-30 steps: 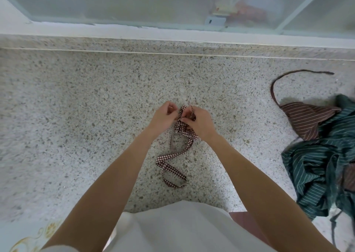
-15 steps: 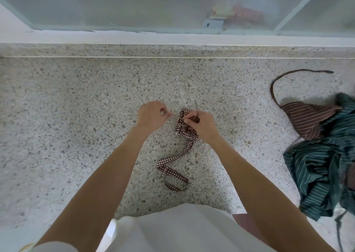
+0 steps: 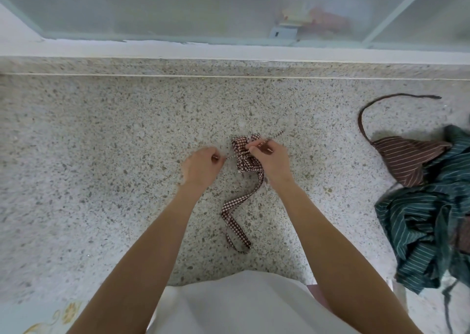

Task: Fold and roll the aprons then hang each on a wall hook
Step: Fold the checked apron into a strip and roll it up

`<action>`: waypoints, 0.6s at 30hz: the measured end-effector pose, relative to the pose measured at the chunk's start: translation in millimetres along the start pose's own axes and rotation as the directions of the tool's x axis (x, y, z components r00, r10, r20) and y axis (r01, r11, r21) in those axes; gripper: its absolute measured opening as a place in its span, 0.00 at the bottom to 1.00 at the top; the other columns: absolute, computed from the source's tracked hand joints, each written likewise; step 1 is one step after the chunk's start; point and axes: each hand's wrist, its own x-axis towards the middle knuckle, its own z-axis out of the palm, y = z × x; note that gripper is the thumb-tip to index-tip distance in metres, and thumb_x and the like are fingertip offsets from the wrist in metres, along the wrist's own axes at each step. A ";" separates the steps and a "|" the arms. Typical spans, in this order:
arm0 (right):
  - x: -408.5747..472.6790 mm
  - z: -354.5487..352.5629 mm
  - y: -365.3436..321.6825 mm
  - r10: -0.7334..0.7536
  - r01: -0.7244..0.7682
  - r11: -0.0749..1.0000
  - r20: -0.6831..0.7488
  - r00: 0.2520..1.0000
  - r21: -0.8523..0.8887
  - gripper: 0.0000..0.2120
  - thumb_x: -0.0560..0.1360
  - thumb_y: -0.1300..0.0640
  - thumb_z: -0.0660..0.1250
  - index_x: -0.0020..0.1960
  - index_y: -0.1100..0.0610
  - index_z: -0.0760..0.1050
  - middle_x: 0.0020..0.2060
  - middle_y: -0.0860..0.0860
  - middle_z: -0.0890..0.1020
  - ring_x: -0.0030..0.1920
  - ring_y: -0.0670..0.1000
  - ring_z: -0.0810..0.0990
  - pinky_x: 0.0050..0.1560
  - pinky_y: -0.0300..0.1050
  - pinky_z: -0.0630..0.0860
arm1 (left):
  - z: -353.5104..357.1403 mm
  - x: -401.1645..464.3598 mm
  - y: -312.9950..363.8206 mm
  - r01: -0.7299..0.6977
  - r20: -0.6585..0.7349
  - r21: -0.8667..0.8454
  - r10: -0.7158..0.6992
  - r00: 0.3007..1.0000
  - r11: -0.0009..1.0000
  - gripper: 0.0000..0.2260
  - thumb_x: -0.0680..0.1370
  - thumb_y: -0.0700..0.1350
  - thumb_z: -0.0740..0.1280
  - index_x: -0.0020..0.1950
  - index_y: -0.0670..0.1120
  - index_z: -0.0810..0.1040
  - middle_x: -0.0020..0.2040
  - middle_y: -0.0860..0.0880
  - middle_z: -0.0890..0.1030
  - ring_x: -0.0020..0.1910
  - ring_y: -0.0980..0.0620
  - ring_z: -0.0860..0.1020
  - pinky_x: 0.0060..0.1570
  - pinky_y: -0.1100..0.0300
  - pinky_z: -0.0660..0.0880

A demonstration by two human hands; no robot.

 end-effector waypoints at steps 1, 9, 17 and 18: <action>0.1 1.8 2.5 0.002 -0.002 1.000 0.017 1.000 -0.004 0.06 0.72 0.62 0.71 0.42 0.51 0.81 0.42 0.49 0.85 0.47 0.48 0.83 0.55 0.47 0.78 | 0.9 -1.1 -1.4 0.017 -0.003 0.018 -0.017 1.000 1.000 0.10 0.77 0.53 0.62 0.43 0.48 0.77 0.42 0.51 0.79 0.40 0.50 0.77 0.34 0.60 0.69; 0.5 0.7 -2.1 -0.241 0.280 0.915 0.163 0.957 -0.290 0.09 0.73 0.62 0.70 0.54 0.58 0.79 0.43 0.48 0.83 0.39 0.43 0.82 0.46 0.28 0.75 | -20.2 -7.2 -5.9 -0.226 0.005 -0.227 0.233 0.972 0.947 0.06 0.77 0.54 0.64 0.46 0.52 0.77 0.39 0.57 0.77 0.34 0.61 0.73 0.33 0.65 0.68; 2.8 16.4 -11.2 -0.264 0.461 0.768 0.436 0.860 -0.445 0.06 0.72 0.61 0.70 0.49 0.59 0.81 0.43 0.52 0.84 0.41 0.46 0.78 0.46 0.27 0.70 | -42.9 7.4 20.4 -0.432 -0.165 -0.197 0.405 0.899 0.880 0.05 0.77 0.47 0.66 0.50 0.49 0.80 0.45 0.54 0.81 0.45 0.53 0.76 0.53 0.53 0.72; 2.5 16.8 -10.7 -0.261 0.436 0.795 0.411 0.873 -0.421 0.05 0.72 0.61 0.70 0.48 0.59 0.81 0.42 0.52 0.84 0.40 0.45 0.78 0.44 0.26 0.69 | -41.6 9.0 20.6 -0.428 -0.184 -0.148 0.400 0.898 0.892 0.06 0.78 0.48 0.65 0.52 0.50 0.79 0.48 0.53 0.81 0.49 0.51 0.76 0.58 0.50 0.69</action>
